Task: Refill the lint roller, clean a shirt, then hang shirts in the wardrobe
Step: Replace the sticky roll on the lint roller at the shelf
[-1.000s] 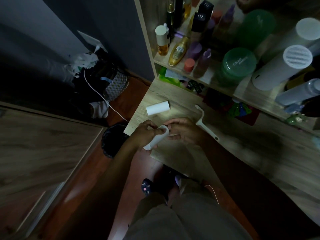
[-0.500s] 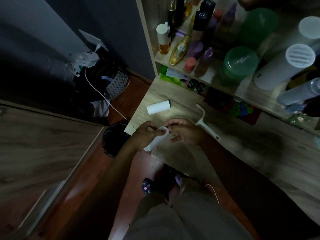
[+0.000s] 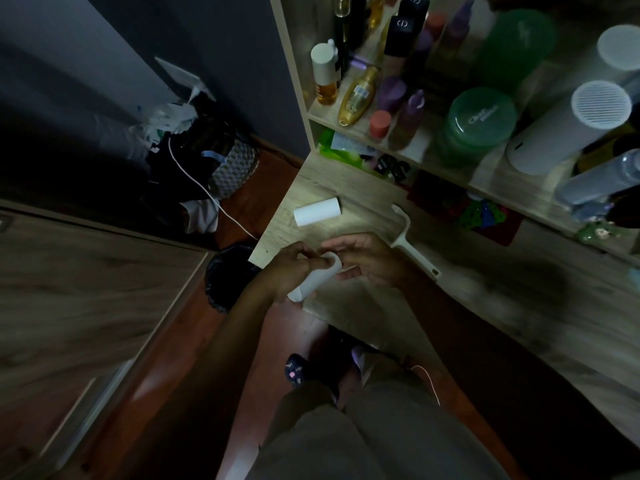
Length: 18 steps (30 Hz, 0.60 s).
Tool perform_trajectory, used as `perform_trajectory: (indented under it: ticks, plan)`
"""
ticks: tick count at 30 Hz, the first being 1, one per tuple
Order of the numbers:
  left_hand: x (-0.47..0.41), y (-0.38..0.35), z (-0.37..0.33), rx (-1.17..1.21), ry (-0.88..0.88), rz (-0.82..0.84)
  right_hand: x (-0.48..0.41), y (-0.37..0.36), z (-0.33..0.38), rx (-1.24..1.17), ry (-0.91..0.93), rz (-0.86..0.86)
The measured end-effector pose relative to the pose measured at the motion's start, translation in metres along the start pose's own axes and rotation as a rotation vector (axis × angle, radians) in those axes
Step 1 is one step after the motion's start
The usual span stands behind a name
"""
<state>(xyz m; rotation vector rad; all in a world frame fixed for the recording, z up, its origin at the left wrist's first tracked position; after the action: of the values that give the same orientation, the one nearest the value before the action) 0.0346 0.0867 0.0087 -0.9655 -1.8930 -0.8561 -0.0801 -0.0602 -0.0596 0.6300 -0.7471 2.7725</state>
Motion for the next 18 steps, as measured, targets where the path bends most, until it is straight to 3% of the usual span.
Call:
perform_trajectory:
  ticks: [18]
  plan:
    - [0.0057, 0.0055, 0.0001, 0.090, -0.017, 0.056, 0.0060, 0.0036, -0.0072, -0.214, -0.055, 0.054]
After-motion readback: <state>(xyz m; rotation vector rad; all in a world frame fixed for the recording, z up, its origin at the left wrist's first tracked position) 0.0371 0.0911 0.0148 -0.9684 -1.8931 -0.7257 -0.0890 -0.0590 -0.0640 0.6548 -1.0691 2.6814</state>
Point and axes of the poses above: each hand's wrist, its own x-axis away from the middle knuckle, its own y-axis out of the back of the hand, z = x × y, the point moved 1 cm from there along -x, towards the middle knuckle, and after that the axes turned 5 degrees about y, right-handed, at the moved point
